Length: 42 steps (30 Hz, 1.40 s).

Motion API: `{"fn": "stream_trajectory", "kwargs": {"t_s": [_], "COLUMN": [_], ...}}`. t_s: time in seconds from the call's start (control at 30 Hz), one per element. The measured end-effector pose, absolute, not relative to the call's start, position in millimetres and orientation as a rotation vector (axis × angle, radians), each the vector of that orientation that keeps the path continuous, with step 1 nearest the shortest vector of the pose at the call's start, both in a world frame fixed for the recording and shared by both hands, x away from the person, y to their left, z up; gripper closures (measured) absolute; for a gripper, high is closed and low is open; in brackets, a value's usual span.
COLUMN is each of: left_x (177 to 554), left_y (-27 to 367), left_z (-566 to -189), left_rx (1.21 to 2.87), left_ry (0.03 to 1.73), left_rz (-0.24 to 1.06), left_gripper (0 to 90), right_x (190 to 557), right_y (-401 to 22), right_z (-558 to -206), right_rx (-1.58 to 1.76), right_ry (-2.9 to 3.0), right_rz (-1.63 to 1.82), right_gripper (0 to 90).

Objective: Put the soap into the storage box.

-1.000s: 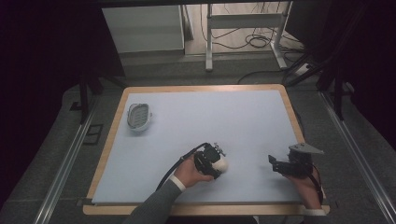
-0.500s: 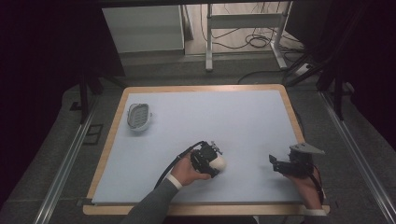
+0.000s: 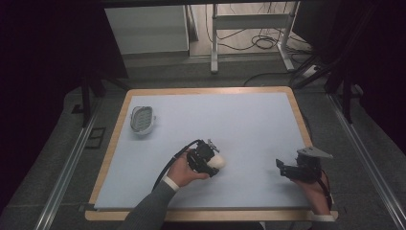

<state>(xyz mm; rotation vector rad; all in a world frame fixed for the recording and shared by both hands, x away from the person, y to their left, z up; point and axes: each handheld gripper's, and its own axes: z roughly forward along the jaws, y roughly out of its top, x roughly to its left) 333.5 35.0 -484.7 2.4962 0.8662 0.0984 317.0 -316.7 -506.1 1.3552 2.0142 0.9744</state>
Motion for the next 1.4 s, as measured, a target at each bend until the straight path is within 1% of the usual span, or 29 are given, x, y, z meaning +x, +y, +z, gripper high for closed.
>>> {"fn": "stream_trajectory", "kwargs": {"t_s": [0.33,0.57,0.7,1.0,1.4], "left_x": [341.4,349.8,352.7,358.3,369.4], "left_y": [56.2,78.6,89.4,101.5,131.2], "left_z": [-477.0,-471.2,-469.4,-467.3,-456.5], "left_rx": [2.449,2.429,2.404,2.394,2.348], "left_ry": [0.929,0.995,1.022,1.045,1.113], "left_rz": [0.107,0.156,0.163,0.159,0.185], "left_gripper": [49.5,49.5,49.5,49.5,49.5], "right_x": [316.9,317.0,316.7,317.0,317.2], "right_y": [-316.9,-316.5,-316.2,-316.9,-317.2], "right_z": [-506.6,-506.7,-506.4,-507.0,-507.5], "right_rx": [1.361,1.358,1.359,1.362,1.366], "right_ry": [2.013,2.017,2.016,2.014,2.014], "right_rz": [0.968,0.967,0.966,0.964,0.963], "right_gripper": [8.6,8.6,8.6,8.6,8.6]}}
